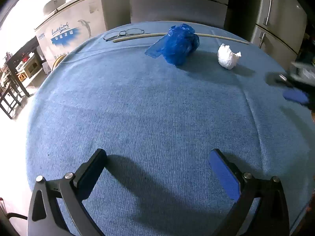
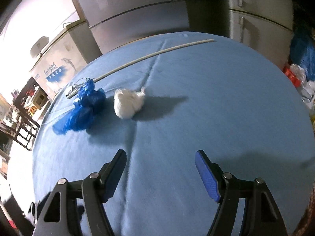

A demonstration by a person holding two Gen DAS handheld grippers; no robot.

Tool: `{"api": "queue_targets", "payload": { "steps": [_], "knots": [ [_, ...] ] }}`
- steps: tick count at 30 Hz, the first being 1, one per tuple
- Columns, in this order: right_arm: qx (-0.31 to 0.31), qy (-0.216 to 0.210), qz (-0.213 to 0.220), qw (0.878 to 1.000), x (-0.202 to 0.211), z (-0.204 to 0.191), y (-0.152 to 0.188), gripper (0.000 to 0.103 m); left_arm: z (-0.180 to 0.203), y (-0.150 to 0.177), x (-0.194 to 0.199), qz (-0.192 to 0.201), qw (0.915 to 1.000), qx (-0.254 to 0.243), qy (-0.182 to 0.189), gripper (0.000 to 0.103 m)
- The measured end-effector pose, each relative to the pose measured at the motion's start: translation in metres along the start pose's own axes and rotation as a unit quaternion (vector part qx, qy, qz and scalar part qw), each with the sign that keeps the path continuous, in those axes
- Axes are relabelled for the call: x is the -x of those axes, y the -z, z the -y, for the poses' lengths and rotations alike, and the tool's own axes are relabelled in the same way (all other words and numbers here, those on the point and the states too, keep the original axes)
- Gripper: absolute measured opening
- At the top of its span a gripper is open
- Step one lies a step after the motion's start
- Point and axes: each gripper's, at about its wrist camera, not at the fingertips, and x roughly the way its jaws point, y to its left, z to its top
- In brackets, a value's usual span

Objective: Collect trash
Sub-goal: 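Move both tools back over the table toward the blue bag and white tissue, then grasp the white tissue with the right tool while the left tool grasps the blue bag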

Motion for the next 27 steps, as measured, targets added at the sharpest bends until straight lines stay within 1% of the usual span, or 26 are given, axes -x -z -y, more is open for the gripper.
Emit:
{"api": "queue_targets", "payload": {
  "steps": [6, 9, 13, 14, 15, 19, 22, 25, 27],
  "knots": [
    [0.007, -0.017, -0.001, 1.0, -0.032, -0.031, -0.042, 0.075, 0.001, -0.001, -0.002, 0.002, 1.0, -0.001, 0.0, 0.103],
    [0.014, -0.009, -0.004, 1.0, -0.051, -0.043, -0.058, 0.075, 0.001, -0.001, -0.002, 0.001, 1.0, -0.002, 0.001, 0.103],
    [0.021, 0.001, -0.02, 1.0, -0.076, -0.048, -0.067, 0.075, 0.001, 0.0, -0.001, 0.002, 1.0, -0.001, 0.001, 0.103],
    [0.024, -0.001, -0.02, 1.0, -0.079, -0.047, -0.067, 0.071, 0.001, 0.0, -0.002, 0.002, 1.0, -0.001, 0.001, 0.103],
    [0.029, 0.008, -0.025, 0.999, -0.084, -0.047, -0.067, 0.037, 0.0, -0.001, -0.002, 0.002, 1.0, -0.001, 0.001, 0.103],
    [0.047, 0.001, -0.027, 0.999, -0.08, -0.046, -0.063, 0.035, 0.0, 0.0, -0.002, 0.002, 1.0, -0.001, 0.001, 0.103],
    [0.044, -0.001, -0.021, 0.999, -0.072, -0.036, -0.054, 0.035, 0.0, 0.0, -0.003, 0.002, 1.0, -0.002, 0.001, 0.103],
    [0.038, -0.004, -0.013, 0.999, -0.055, -0.022, -0.039, 0.035, 0.0, 0.0, -0.003, 0.001, 1.0, -0.003, 0.002, 0.103],
    [0.036, -0.005, -0.001, 0.999, -0.037, -0.012, -0.026, 0.035, 0.0, -0.002, -0.003, -0.002, 1.0, -0.004, 0.003, 0.103]
  ]
}}
